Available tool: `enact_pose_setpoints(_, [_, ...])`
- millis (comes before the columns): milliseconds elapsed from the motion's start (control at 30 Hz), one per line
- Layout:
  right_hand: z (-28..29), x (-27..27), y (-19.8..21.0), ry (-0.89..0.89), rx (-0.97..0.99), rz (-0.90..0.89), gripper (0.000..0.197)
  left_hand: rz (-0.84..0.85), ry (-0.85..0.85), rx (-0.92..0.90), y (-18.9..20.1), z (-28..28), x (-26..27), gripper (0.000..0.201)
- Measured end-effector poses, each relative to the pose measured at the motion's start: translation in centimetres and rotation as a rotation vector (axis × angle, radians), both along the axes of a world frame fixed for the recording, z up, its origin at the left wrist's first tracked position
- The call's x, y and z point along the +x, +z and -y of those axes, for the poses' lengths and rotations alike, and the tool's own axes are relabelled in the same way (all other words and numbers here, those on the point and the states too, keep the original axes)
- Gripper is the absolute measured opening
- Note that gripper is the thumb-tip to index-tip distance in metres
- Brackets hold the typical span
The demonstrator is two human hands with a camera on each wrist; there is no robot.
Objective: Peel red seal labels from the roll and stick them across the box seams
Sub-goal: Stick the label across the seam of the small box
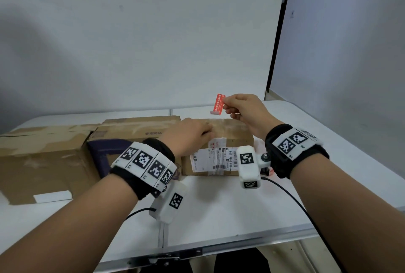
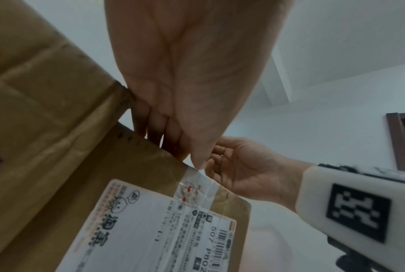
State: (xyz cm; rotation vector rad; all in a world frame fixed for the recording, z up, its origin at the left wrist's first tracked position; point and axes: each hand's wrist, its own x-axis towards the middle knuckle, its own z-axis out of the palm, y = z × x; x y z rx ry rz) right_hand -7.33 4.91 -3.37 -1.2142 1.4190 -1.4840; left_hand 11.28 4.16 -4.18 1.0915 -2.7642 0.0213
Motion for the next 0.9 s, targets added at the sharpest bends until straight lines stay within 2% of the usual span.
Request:
enact_pose_setpoints(100, [0.1,0.2,-0.7,-0.008,0.021,-0.036,0.010,0.041,-0.039,-0.024,-0.4,0.2,0.2,0.035])
enact_pose_setpoints(267, [-0.1,0.8,-1.1,-0.020,0.017,-0.087,0.012,0.208,0.007,-0.072,-0.7,-0.8,0.0,0.042])
enact_pose_setpoints(367, [-0.1,1.0,-0.7,-0.003,0.010,-0.070,0.010,0.238,0.026,-0.067,-0.6,-1.1,0.0,0.044])
enact_pose_setpoints(567, [0.0,0.7,-1.1,-0.013,0.003,-0.102,0.012,0.146,0.004,-0.058,-1.0,-1.4,0.5,0.049])
enact_pose_setpoints(767, [0.0,0.3,-1.2,0.025,0.046,-0.177,0.014,0.015,-0.017,-0.003,-1.1,-0.5,0.3,0.041])
enact_pose_setpoints(900, [0.0,-0.3,-1.4,0.015,0.057,-0.159,0.016,-0.099,-0.046,-0.001,-1.1,0.3,0.0,0.038])
